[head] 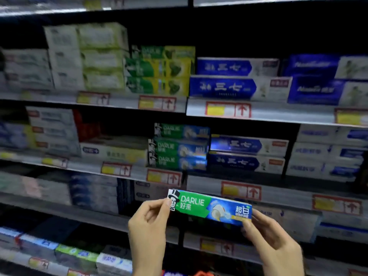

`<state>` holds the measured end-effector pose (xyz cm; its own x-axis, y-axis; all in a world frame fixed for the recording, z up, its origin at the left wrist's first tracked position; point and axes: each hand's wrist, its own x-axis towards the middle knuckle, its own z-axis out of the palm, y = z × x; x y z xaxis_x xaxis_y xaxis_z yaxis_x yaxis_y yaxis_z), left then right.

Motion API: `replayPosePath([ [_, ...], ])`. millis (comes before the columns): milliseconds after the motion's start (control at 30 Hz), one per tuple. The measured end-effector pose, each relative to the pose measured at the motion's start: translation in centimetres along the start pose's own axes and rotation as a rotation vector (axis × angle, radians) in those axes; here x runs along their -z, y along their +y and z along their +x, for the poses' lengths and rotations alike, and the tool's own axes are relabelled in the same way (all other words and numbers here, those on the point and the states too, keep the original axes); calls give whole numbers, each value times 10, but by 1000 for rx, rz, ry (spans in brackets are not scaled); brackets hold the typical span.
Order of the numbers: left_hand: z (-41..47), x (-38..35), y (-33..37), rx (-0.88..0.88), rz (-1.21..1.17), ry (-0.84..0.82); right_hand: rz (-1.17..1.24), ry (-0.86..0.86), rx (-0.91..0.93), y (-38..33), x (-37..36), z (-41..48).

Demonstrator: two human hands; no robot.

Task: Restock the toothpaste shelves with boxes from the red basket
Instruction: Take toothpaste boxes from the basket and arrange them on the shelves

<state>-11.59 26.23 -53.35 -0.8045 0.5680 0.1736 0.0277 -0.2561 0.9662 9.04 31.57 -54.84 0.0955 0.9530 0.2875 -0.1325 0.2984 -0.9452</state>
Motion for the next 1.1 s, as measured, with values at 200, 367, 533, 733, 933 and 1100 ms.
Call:
replayPosePath([
  [200,46,1,43,-182,112,9,-59,35,161,-23,-58,44],
  [367,87,-6,68,-300,139,-13,-107,36,218,-43,-98,65],
  [533,120,-11,65,-297,133,-42,-151,71,266,-51,-123,86],
  [733,151,-19,65,-331,273,-48,-173,79,298,-55,-146,111],
  [933,161,-23,64,-278,431,-73,-266,101,255,-51,-153,135],
  [1100,158,-29,60,-202,516,-103,-251,87,208,-43,-150,140],
])
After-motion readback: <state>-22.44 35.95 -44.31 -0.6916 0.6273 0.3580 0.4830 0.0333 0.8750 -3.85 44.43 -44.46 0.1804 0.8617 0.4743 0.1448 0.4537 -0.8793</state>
